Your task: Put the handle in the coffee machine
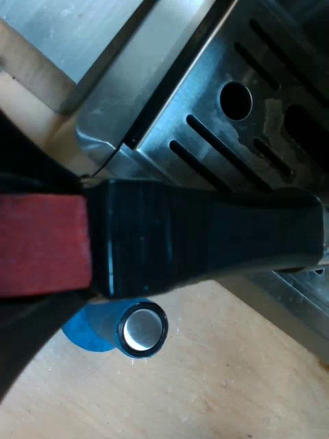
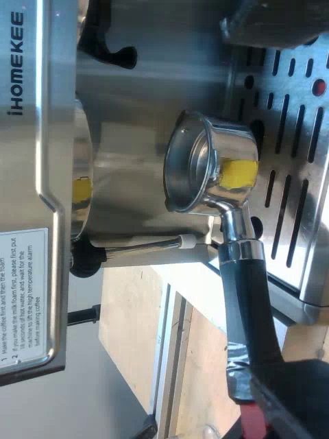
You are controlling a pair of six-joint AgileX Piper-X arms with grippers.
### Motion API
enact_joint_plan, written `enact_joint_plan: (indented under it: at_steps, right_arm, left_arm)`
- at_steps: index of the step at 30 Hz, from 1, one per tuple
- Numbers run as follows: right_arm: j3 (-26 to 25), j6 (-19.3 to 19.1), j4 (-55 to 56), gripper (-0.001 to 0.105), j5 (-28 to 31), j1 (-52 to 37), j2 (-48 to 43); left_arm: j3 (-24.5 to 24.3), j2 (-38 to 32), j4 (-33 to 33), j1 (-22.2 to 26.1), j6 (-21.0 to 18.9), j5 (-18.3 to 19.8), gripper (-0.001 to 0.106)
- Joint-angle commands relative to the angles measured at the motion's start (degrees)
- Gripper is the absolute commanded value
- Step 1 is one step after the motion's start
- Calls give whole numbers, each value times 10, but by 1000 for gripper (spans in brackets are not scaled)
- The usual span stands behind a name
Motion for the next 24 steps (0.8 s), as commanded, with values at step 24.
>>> enact_joint_plan:
  at_steps: [24]
  right_arm:
    - [0, -8, -3, 93, -4, -1, -3]
  left_arm:
    - [-10, -4, -48, -1, -14, 40, 0]
